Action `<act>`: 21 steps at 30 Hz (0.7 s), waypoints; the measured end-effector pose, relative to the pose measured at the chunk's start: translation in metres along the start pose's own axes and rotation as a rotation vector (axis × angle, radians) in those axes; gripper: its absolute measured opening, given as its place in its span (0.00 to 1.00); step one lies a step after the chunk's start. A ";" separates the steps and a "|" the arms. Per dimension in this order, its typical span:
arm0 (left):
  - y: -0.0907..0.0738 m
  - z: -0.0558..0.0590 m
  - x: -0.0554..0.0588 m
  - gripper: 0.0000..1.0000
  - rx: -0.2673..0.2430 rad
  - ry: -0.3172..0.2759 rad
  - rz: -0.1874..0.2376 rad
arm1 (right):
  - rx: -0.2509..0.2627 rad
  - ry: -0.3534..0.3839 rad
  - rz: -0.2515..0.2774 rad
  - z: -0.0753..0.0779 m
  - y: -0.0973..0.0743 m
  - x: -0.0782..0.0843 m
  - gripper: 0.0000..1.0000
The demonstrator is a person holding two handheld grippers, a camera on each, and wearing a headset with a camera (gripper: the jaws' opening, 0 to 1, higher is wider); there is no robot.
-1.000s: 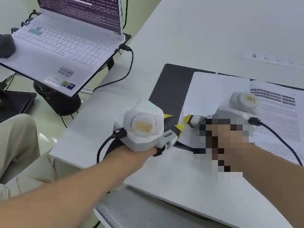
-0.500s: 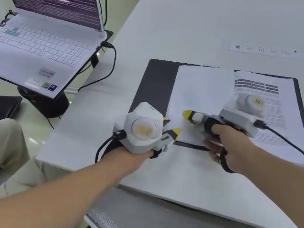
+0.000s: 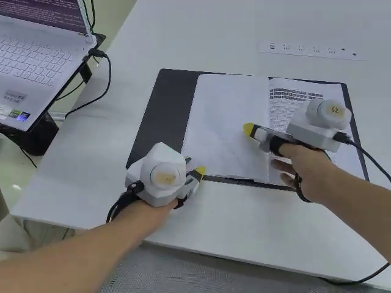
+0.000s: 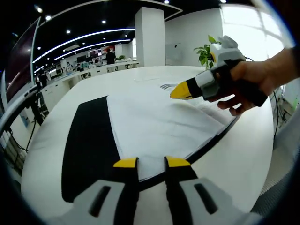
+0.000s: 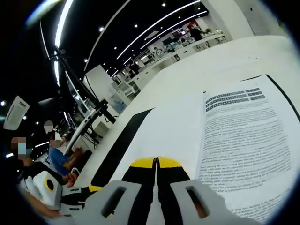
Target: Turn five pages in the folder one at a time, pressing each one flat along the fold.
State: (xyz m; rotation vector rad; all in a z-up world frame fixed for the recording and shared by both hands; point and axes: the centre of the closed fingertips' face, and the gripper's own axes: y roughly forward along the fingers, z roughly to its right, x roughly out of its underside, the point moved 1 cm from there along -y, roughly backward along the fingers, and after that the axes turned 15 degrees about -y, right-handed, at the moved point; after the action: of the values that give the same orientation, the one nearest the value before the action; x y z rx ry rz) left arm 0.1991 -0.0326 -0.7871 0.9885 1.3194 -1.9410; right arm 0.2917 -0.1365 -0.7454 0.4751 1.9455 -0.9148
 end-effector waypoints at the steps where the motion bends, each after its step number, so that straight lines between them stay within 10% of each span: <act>1: 0.000 0.000 0.000 0.20 -0.001 -0.003 0.007 | 0.006 -0.017 0.007 0.003 0.000 -0.004 0.00; 21: -0.001 -0.002 -0.001 0.18 -0.012 -0.038 0.049 | 0.059 -0.189 0.007 0.055 0.027 -0.017 0.00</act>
State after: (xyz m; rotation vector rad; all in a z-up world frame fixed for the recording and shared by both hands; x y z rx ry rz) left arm 0.1992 -0.0298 -0.7861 0.9649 1.2730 -1.9037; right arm 0.3488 -0.1603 -0.7590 0.4133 1.7485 -0.9796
